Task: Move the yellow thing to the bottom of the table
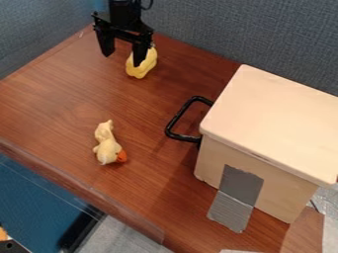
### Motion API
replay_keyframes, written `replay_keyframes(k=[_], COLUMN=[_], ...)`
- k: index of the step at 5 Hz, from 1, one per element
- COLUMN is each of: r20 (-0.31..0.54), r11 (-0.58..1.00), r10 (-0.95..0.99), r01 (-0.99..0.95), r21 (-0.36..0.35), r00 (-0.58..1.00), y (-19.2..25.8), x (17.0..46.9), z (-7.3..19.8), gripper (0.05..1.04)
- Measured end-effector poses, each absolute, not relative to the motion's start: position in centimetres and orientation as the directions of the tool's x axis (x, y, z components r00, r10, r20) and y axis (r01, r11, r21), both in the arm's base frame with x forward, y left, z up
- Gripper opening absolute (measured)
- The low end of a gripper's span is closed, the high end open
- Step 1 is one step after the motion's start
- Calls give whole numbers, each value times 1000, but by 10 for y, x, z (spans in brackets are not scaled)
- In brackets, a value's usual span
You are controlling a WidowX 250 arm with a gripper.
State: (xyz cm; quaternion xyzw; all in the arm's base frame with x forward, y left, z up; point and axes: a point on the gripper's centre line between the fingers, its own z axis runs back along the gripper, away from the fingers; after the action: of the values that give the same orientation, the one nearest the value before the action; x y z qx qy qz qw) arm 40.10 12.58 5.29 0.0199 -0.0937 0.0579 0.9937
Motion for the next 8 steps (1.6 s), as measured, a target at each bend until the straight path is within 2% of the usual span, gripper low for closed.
replay_keyframes(k=[3,4,5,6,7,8], r20=[197,192,210,213,214,249], r11=[985,981,980,983,989,991], r10=[131,143,152,142,133,126], r01=[-150,-164,-175,-163,-145,-135], r21=[83,102,94,84,41,18], r00=[972,971,966,967,968,960], y=[123,126,126,124,126,132], x=[434,433,435,432,423,403], z=[31,30,30,34,37,53], gripper=[1000,948,695,547,304,196])
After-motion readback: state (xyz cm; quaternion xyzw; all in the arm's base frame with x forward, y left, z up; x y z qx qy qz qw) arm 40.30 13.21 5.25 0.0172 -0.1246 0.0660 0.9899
